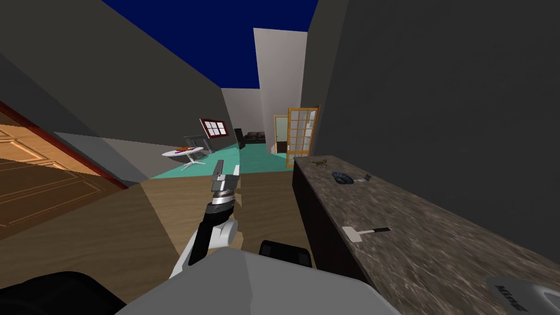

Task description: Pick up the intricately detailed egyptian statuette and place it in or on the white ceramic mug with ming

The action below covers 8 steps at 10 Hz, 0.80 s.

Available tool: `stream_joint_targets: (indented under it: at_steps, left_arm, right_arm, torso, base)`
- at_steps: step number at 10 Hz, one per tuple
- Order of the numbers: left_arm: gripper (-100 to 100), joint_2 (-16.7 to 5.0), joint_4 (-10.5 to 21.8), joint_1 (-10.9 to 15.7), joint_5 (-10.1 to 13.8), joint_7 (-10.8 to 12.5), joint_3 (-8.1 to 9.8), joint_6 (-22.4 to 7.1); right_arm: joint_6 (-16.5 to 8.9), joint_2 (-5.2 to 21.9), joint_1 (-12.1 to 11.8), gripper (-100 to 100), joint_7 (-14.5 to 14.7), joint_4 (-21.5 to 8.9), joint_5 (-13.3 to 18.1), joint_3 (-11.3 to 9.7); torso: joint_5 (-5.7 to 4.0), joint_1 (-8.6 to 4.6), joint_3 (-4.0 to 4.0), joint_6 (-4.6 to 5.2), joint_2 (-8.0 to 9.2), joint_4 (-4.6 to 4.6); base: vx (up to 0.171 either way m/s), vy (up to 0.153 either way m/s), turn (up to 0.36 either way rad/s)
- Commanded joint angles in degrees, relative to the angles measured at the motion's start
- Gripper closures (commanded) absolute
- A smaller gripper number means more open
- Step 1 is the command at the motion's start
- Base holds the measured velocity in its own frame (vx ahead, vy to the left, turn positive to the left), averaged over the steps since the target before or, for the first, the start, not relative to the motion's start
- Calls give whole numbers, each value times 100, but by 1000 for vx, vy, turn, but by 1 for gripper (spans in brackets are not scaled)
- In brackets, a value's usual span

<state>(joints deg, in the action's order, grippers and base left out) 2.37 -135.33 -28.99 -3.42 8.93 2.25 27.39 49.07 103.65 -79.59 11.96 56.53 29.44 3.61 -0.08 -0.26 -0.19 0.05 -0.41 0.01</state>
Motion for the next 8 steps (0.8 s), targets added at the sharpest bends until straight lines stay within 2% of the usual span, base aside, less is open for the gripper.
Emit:
stream_joint_targets:
  at_steps: [1, 2, 4, 6, 7, 8]
  left_arm:
    - [0, 0, 0, 0, 0, 0, 0, 0]
    - [0, 0, 0, 2, 0, 0, -1, 0]
    - [0, 0, 0, 0, 0, 0, 0, 0]
    - [0, 0, 0, 1, 0, 0, 0, 0]
    - [0, 0, 0, 0, 0, 0, 0, 0]
    - [0, 0, 0, 1, 0, 0, 0, 0]
  right_arm:
    - [142, 72, 64, 100, 10, -152, -22, 148]
    - [142, 72, 165, 100, 10, -152, -22, -3]
    - [217, 103, 67, 100, 20, -230, -30, 234]
    - [217, 103, 67, 100, 20, -230, -30, 234]
    - [293, 130, 69, 100, 30, -306, -35, 322]
    - [293, 130, 69, 100, 30, -306, -35, 322]
  torso:
    - [0, 0, 0, 0, 0, 0]
    - [5, -6, 3, -20, 6, 2]
    - [2, -4, 3, 0, 5, 1]
    - [4, 3, 4, -3, 7, 2]
    - [4, 7, 2, 2, 3, 1]
    - [6, 6, 3, -7, 5, 2]
  base:
    - [-62, -30, 166]
    - [-71, -54, 156]
    - [-37, -25, 31]
    - [-27, -14, 34]
    - [-36, -18, 67]
    - [-38, -25, 72]
